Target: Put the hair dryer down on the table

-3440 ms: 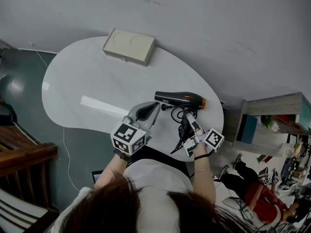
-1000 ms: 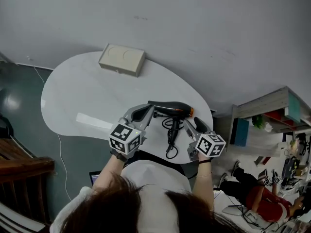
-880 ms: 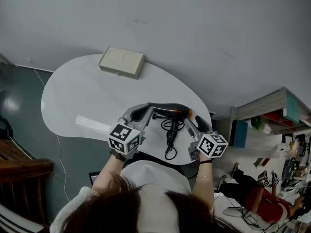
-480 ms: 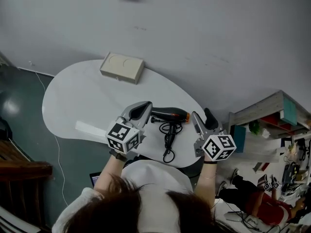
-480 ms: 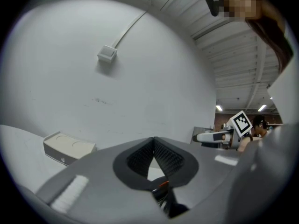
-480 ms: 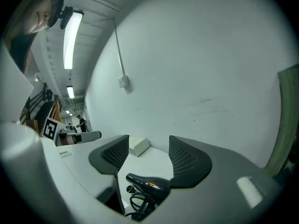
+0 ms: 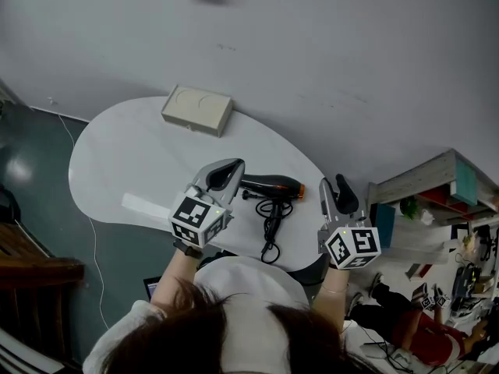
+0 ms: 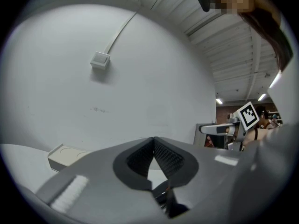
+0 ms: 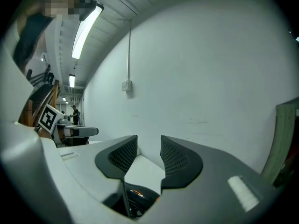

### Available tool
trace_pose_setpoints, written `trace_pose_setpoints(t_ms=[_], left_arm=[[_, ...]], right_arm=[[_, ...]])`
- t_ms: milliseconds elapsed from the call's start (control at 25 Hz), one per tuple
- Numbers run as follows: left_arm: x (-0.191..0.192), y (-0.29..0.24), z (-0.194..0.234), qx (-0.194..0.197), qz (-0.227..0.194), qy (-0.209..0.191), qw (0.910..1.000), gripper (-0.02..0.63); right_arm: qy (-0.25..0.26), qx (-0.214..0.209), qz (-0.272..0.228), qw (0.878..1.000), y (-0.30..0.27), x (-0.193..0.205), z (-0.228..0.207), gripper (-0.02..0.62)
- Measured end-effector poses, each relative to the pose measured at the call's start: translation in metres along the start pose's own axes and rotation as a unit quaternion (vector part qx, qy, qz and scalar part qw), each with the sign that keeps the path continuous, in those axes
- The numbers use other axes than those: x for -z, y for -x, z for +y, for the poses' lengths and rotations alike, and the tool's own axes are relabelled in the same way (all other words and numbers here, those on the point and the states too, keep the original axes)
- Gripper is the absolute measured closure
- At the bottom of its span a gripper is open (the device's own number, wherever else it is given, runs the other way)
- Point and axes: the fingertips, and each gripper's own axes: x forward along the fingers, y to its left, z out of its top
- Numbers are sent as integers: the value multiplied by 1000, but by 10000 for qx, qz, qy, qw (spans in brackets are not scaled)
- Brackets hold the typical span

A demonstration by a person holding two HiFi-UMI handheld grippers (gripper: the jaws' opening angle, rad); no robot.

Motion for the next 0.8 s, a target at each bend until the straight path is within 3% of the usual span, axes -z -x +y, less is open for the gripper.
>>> trace_pose_setpoints(t_ms=[440,800], left_arm=[[6,-9,-4,150,134,27,9998,548],[10,-9,3,136,163,108,9997,548]], right_arm=[[61,317,-266,9991,9,1,-11,589],[39,322,-153,9994,4,9,-7,594]])
